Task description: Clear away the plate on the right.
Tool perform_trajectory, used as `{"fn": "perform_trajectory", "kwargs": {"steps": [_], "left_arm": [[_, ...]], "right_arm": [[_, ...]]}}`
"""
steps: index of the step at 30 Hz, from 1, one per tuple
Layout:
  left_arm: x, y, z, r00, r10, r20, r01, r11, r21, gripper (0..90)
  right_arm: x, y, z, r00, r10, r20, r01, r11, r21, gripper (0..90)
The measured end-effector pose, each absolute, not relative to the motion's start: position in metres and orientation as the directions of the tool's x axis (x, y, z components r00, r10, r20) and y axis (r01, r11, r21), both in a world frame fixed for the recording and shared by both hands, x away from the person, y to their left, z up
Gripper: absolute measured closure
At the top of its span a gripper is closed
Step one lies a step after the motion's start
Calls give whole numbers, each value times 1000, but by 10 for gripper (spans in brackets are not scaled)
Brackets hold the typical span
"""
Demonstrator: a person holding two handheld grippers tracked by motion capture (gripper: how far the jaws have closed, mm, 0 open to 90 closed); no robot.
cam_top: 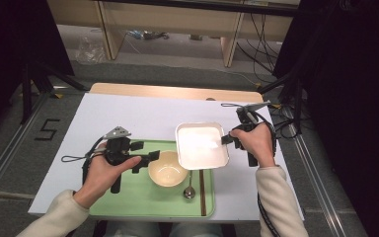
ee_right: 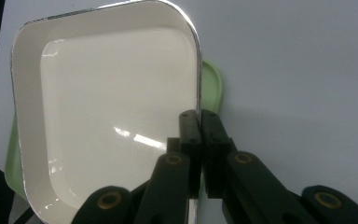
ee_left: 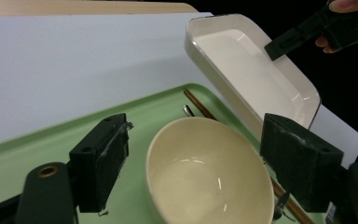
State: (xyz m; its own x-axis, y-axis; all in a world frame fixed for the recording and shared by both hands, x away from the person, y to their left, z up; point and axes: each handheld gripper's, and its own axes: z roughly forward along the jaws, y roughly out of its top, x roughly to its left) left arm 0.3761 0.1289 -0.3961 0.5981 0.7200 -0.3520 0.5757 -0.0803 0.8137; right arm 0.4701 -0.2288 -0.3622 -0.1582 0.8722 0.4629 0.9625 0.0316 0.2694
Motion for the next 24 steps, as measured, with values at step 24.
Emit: {"fn": "perform_trajectory", "kwargs": {"steps": [24], "left_arm": [[401, 89, -399, 533, 757, -379, 672, -107, 732, 583]], "right_arm": [[461, -192, -357, -299, 863, 407, 917, 143, 372, 897]]}}
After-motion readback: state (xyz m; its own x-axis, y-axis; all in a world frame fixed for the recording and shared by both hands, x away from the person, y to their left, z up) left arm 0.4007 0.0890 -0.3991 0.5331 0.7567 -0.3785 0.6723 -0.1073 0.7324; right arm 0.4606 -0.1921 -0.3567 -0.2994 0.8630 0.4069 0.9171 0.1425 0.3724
